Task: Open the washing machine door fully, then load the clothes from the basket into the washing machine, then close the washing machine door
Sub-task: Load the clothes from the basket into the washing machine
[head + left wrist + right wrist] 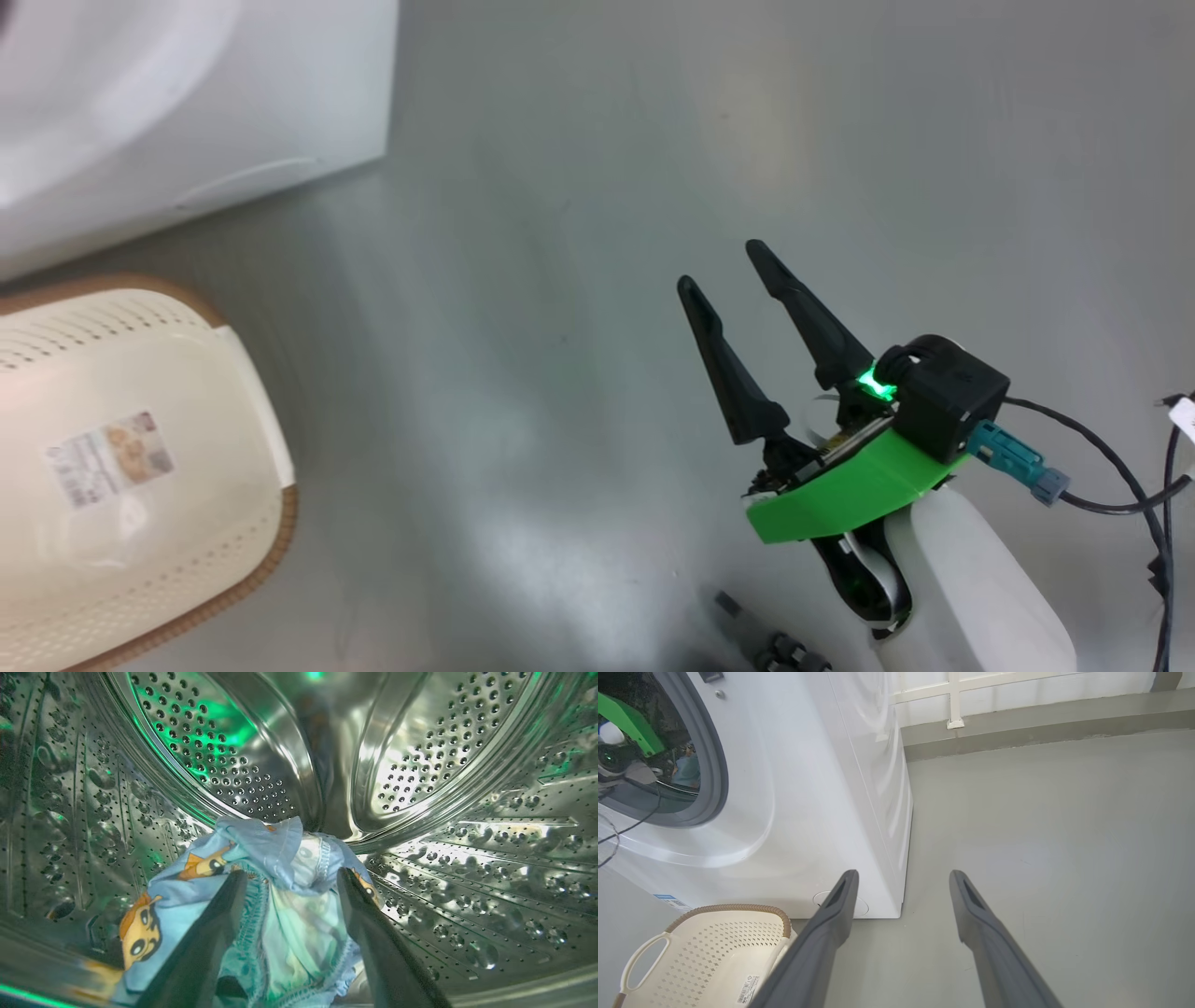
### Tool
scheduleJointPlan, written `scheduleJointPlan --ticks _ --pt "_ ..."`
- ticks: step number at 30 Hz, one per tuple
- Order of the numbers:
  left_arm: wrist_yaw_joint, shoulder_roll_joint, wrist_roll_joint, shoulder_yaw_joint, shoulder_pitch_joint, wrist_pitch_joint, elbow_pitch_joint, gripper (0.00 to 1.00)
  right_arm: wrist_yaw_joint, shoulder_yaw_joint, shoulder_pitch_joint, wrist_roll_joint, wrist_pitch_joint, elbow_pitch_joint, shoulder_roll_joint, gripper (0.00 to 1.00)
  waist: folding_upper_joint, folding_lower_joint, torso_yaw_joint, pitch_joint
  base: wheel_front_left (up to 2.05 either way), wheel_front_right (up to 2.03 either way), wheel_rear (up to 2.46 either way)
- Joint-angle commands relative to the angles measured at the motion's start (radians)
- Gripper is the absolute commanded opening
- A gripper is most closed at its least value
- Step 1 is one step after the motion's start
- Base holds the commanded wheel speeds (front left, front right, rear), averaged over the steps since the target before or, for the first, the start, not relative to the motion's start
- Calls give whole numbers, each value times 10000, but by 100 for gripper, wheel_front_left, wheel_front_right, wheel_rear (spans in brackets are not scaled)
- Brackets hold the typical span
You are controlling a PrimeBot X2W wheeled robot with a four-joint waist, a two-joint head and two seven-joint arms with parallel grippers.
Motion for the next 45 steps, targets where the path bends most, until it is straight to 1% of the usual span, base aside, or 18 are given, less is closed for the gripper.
scheduleJointPlan --ticks 1,6,10,13,16,17,22,25,28,31,37,45 --pt "-75 328 -108 217 564 -307 -383 100 16 8 483 -165 -116 -156 19 100 0 0 357 -512 0 0 0" --pt "-20 79 -264 219 1944 -933 -1139 100 16 -329 753 -295 -116 -98 19 100 0 0 646 -1089 0 0 0" --pt "289 -295 -518 362 3504 -1453 -2193 100 16 -589 1015 -427 -116 -31 19 100 0 0 907 -1619 0 0 0" --pt "665 -525 -653 472 4833 -1654 -3309 100 16 -749 1223 -587 -116 27 19 100 0 0 1113 -2008 0 0 0" --pt "1134 -732 -709 553 6219 -1773 -4709 100 16 -900 1414 -777 -67 42 19 100 0 0 1337 -2374 0 0 0" --pt "1134 -732 -709 553 6219 -1773 -4709 100 16 -900 1414 -777 -67 42 19 100 0 0 1337 -2374 0 0 0" --pt "2061 -1081 -571 482 8526 -1855 -7181 100 16 -1143 1738 -1020 164 -96 19 100 0 0 1756 -2927 0 0 0" --pt "2603 -1303 -491 361 9802 -1844 -8346 100 16 -1166 1905 -1141 330 -194 19 100 0 0 1963 -3257 0 0 0" --pt "3039 -1501 -304 97 10793 -1831 -9249 100 16 -1252 2090 -1273 514 -291 19 100 0 0 2240 -3584 0 0 0" --pt "3343 -1674 -178 -151 11550 -1826 -9870 100 16 -1300 2270 -1428 721 -415 19 100 0 0 2514 -3922 0 0 0" --pt "3624 -2000 -151 -605 12823 -1838 -10441 100 16 -1538 2750 -1644 1185 -807 19 100 0 0 3056 -4674 0 0 0" --pt "3554 -2121 -200 -826 13711 -1914 -10507 100 16 -1741 3411 -1745 1635 -1283 19 100 0 0 3417 -5459 0 0 0"
